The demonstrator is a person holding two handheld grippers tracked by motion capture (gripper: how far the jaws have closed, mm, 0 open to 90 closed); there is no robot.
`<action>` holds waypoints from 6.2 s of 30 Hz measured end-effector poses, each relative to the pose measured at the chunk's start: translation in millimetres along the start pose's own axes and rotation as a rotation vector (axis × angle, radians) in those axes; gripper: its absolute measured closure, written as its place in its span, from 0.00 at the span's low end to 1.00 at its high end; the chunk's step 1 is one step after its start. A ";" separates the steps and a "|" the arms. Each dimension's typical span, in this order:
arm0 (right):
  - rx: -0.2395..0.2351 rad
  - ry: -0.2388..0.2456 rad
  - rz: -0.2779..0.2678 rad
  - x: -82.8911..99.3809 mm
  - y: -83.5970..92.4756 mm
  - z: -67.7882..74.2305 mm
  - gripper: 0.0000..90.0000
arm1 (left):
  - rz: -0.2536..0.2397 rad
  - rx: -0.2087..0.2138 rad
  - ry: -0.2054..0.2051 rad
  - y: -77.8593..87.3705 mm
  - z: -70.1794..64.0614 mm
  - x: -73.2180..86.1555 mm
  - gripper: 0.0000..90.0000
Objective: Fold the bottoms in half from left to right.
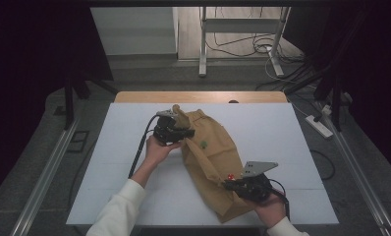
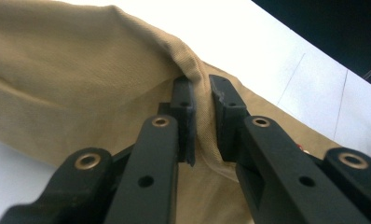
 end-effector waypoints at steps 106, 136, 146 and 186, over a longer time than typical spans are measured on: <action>0.161 -0.117 0.120 35.3 -2.2 -60.7 0.46 | 0.083 -0.135 -0.069 43.7 -21.5 66.7 0.35; 0.213 -0.148 0.135 3.3 -65.5 -132.8 0.49 | 0.086 -0.163 -0.047 48.4 -13.8 87.5 0.31; 0.220 -0.151 0.152 4.3 -74.9 -140.3 0.63 | 0.076 -0.159 -0.054 48.7 -13.5 86.5 0.31; 0.340 -0.144 0.178 9.5 -49.4 -148.6 0.56 | 0.059 -0.171 -0.043 59.0 -7.1 85.8 0.30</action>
Point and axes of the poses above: each handheld gripper's, and its own axes: y roughly backward along the jaws, x roughly out of its underside, z roughly to its left, the point moved 5 cm from there along -y, roughly forward along the jaws, and after that the axes turned 9 degrees about y, right-handed, at the moved point
